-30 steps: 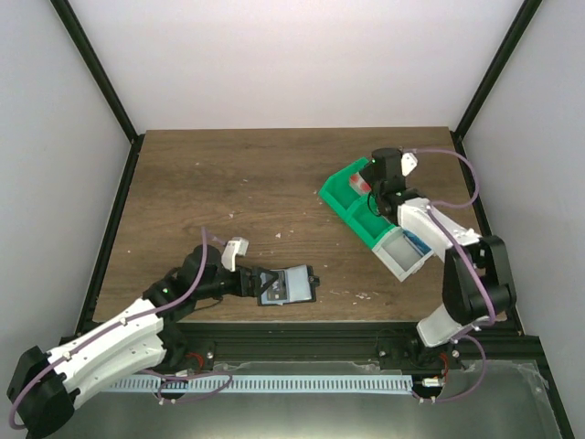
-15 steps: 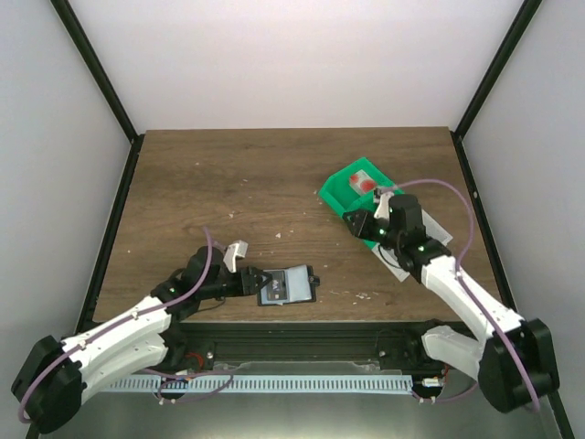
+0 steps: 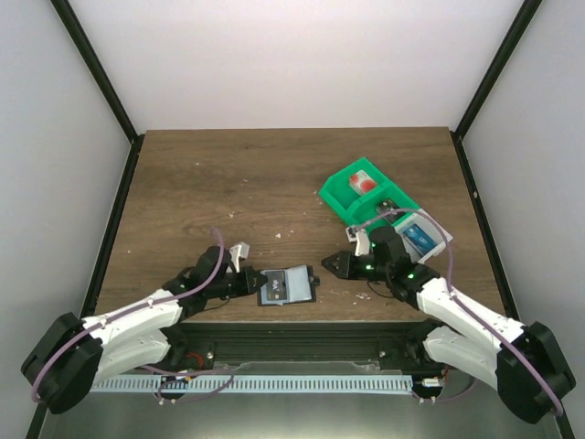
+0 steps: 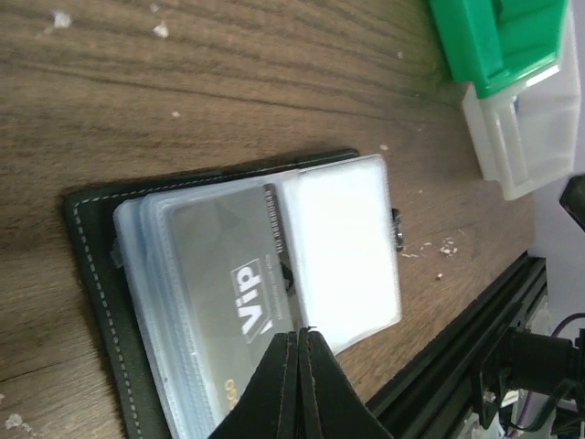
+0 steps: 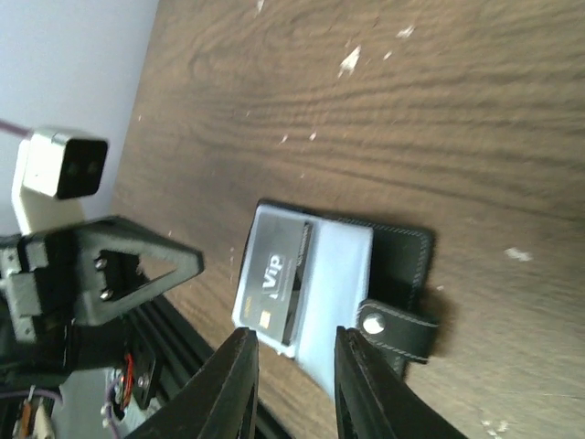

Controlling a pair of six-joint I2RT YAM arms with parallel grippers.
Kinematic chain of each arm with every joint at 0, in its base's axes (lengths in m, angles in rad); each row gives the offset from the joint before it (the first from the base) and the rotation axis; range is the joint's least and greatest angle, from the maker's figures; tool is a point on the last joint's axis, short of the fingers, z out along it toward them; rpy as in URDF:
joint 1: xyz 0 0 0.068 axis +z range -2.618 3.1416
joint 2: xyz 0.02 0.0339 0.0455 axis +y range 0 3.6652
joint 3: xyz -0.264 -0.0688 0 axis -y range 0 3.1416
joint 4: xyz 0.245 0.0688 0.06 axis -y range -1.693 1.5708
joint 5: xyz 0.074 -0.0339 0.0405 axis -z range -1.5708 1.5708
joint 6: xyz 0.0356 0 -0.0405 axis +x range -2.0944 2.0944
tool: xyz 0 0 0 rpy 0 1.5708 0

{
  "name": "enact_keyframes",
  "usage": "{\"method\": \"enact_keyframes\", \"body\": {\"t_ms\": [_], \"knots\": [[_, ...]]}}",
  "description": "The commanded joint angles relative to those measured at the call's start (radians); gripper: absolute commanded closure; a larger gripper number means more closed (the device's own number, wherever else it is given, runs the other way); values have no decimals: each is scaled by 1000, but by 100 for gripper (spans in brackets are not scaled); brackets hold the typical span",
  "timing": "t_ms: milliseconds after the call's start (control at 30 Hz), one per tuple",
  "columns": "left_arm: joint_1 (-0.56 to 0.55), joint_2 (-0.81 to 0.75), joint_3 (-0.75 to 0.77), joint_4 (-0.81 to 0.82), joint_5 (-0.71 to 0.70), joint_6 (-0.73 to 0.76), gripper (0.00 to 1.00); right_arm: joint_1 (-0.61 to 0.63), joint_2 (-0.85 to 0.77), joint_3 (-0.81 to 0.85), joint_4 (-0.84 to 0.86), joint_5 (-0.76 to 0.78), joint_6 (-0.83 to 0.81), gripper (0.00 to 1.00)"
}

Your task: Take the credit cards out of the card holder

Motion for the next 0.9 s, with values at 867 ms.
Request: {"method": "enact_keyframes", "body": {"t_ms": [867], "knots": [[5, 246, -89, 181, 32, -12, 100, 338, 524, 159, 270, 94, 49, 79]]}}
